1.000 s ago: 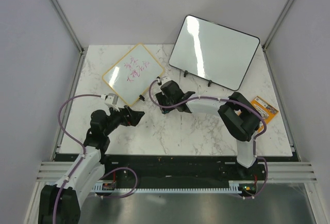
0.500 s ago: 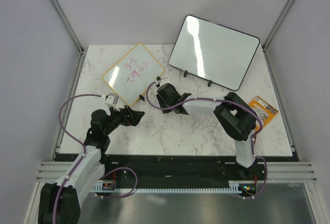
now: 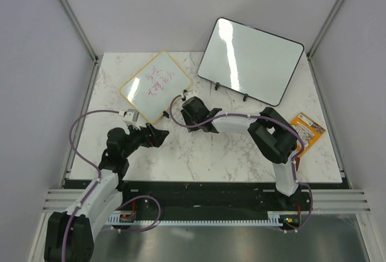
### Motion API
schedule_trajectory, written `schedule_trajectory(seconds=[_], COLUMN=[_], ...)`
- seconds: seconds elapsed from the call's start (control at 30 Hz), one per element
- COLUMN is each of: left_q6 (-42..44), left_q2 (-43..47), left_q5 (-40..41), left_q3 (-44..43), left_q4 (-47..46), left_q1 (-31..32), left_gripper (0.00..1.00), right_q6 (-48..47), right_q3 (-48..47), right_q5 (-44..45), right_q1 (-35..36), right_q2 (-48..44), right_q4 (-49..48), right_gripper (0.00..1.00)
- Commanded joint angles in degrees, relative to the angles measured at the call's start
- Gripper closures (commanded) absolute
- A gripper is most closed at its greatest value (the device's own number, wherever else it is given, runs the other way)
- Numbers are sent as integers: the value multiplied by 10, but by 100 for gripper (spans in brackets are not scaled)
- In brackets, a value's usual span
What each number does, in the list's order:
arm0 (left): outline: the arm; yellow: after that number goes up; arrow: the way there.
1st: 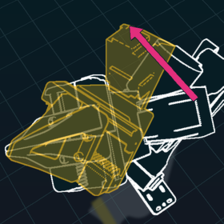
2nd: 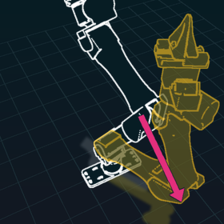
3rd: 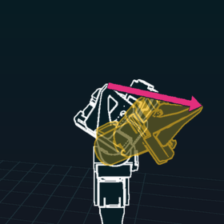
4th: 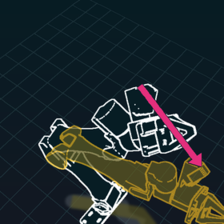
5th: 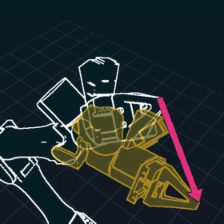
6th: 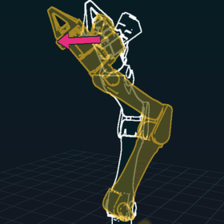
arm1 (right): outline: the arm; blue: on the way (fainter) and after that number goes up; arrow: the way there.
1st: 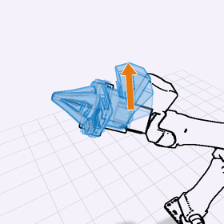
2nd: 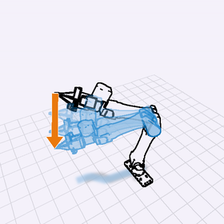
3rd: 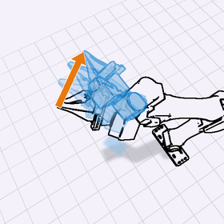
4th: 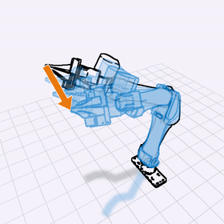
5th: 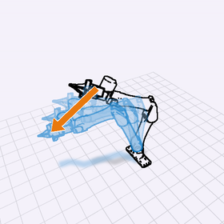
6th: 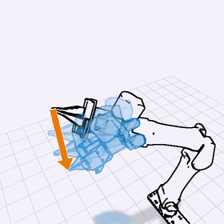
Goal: Erase the whiteboard
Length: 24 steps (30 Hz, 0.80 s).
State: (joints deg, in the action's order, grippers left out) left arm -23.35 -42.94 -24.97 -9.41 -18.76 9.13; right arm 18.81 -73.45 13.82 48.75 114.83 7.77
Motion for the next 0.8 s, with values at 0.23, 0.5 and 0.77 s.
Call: schedule_trajectory(seconds=[0.23, 0.5, 0.77], left_q6=[15, 14, 14], left_q2=[-14, -20, -23], left_q5=[3, 4, 7], left_q3=[-16, -17, -18], left_q4=[-27, -29, -27], left_q1=[0, 0, 0], left_gripper=[0, 0, 0], right_q6=[-3, 8, 14], right_q3=[-31, -41, -40], right_q5=[19, 50, 59], right_q1=[-1, -1, -1], right_q2=[18, 22, 27], right_q4=[3, 10, 13], right_gripper=[46, 53, 80])
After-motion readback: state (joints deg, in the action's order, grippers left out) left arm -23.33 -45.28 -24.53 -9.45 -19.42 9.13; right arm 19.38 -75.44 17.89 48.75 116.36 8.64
